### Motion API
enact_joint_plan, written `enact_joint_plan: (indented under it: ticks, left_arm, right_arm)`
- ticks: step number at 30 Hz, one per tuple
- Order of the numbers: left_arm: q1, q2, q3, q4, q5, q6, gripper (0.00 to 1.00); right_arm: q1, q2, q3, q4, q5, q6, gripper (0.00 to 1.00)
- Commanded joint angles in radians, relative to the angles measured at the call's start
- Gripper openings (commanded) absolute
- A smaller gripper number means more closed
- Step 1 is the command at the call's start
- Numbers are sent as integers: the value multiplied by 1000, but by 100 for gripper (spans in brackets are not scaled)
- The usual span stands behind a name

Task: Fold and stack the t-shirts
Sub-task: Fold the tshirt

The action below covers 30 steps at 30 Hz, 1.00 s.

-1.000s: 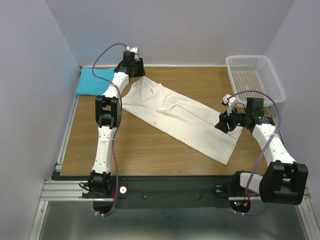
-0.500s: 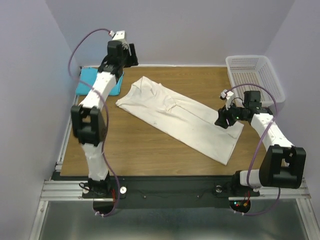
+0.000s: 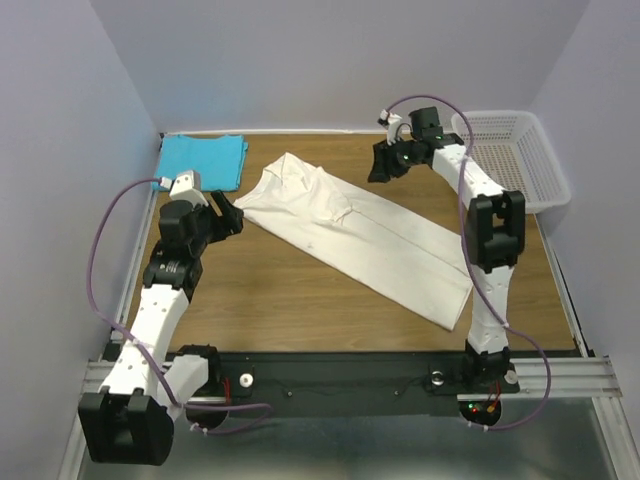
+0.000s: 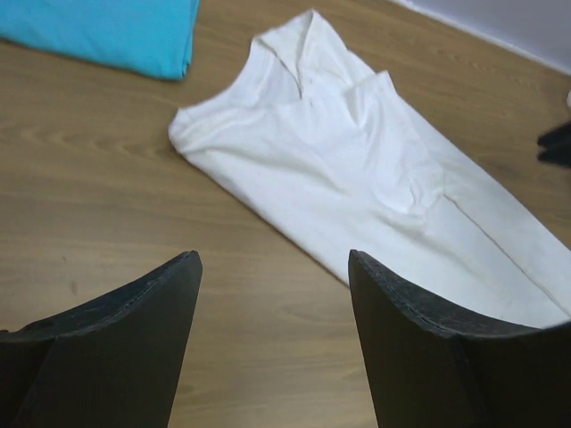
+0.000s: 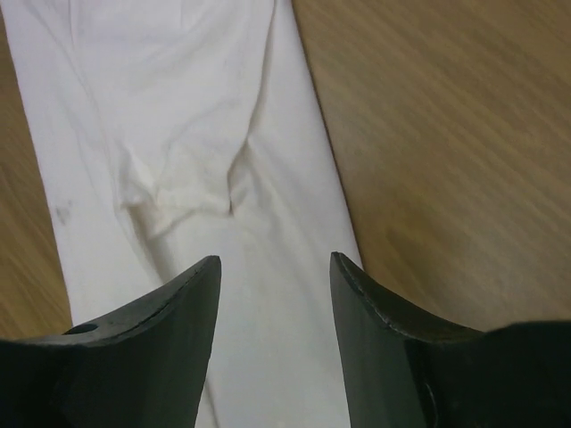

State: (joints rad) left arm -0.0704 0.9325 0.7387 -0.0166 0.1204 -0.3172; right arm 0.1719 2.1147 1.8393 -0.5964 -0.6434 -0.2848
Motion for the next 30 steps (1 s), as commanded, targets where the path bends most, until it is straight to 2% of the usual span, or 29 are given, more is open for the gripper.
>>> enact_joint_plan:
  ticks: [1,3,5,8,18,23,30]
  left_arm:
    - [6,-121,-54,-17,62,-91,79]
    - [7,-165,-85,-5,87,-121,79]
    - [7,-167,-93,-8,91,-129,79]
    - [7,-153,-96,-19,110,-134,79]
    - [9,-146,-134,-23,117,-140,78]
    - [11,-144,-140,-26,111,-135,78]
    - [9,-130,-139,-22,114,-137,78]
  right_arm:
    - [63,184,309,0,77,298,58]
    - [77,296,455,0,122,383,59]
    - [81,349,530,0,143,416,62]
    - [86,428,601,1,152,430,63]
    - [100,502,575,7,96,420,59]
    - [101,488,514,9,47,406,57]
    - [113,465,437,7,54,377,57]
